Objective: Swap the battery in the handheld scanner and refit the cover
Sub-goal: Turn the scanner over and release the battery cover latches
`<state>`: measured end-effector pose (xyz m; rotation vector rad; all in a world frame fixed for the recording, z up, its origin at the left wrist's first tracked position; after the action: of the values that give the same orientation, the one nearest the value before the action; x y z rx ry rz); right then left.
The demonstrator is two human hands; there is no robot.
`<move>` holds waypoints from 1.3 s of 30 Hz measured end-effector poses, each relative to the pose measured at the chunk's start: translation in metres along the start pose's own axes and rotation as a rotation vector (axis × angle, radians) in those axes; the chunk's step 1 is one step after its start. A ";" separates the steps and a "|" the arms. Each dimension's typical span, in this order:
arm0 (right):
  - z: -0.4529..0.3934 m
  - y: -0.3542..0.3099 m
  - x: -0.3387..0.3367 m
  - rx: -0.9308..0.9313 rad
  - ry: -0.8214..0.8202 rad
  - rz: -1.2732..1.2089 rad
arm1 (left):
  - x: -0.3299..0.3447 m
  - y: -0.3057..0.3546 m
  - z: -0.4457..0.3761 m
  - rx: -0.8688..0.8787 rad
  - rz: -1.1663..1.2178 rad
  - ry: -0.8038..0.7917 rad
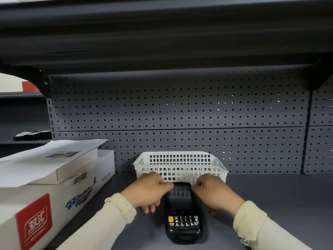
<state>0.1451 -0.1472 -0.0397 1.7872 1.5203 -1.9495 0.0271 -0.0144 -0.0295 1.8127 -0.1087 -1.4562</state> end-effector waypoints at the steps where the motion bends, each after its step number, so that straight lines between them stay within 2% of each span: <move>1: 0.001 0.000 0.000 0.015 -0.016 -0.022 | 0.001 -0.001 0.000 -0.004 0.002 0.006; 8: 0.003 -0.001 -0.001 0.016 -0.012 -0.048 | 0.003 -0.005 0.001 0.016 -0.022 0.018; 12: -0.001 -0.005 -0.011 -0.084 0.168 0.006 | 0.003 -0.007 0.001 0.029 -0.025 0.034; 17: -0.006 -0.014 -0.028 -0.172 0.289 -0.010 | 0.002 -0.009 0.000 0.073 -0.052 0.079; 22: -0.010 -0.017 -0.031 -0.262 0.394 0.020 | -0.008 -0.009 -0.002 0.123 -0.071 0.187; 30: -0.016 -0.019 -0.030 -0.314 0.482 0.023 | -0.056 0.016 -0.023 0.302 -0.122 0.578; 33: -0.018 -0.017 -0.030 -0.333 0.513 0.031 | -0.068 0.020 -0.034 0.322 -0.221 0.624; 39: -0.020 -0.014 -0.031 -0.341 0.545 0.025 | -0.063 0.010 -0.044 0.322 -0.302 0.609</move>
<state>0.1596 -0.1430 -0.0038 2.2548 1.8170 -1.1354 0.0474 0.0342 0.0279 2.5502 0.2617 -1.0531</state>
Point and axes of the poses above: each hand's wrist, its own z-axis away from the middle knuckle, its own x-axis out of the palm, y = z × x, the point moved 2 cm from there along -z, towards the middle knuckle, and after that the axes turned 4 degrees about y, right-handed, at the moved point
